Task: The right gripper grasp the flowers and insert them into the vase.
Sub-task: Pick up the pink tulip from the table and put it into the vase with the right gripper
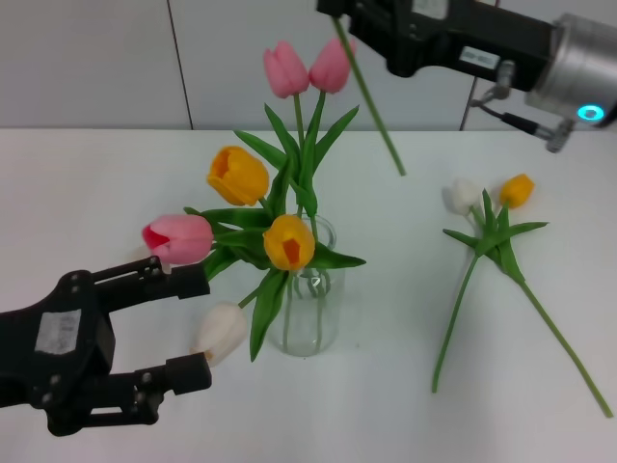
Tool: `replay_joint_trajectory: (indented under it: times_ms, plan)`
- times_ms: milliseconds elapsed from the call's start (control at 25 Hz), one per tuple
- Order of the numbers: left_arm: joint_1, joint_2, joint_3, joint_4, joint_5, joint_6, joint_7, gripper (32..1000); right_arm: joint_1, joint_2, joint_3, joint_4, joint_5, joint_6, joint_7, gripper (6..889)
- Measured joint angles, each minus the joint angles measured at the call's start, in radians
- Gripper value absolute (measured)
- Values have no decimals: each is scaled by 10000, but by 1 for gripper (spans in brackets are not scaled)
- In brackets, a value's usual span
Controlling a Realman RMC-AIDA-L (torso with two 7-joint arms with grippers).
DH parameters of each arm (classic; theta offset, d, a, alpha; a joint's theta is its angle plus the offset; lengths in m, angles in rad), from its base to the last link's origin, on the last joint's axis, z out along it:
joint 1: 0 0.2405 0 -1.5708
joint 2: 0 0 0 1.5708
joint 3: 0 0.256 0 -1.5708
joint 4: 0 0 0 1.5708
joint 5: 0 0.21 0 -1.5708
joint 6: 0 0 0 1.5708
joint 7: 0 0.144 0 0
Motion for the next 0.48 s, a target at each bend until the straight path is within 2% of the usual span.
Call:
replay_joint_trajectory:
  times_ms: [200, 480]
  plan:
    - [-98, -37, 0, 0, 6, 0, 1, 834, 607, 17, -62, 788, 40, 214, -477, 17]
    - [-231, -58, 32, 0, 9, -12, -2, 834, 1325, 72, -58, 2298, 37, 646, -1906, 17]
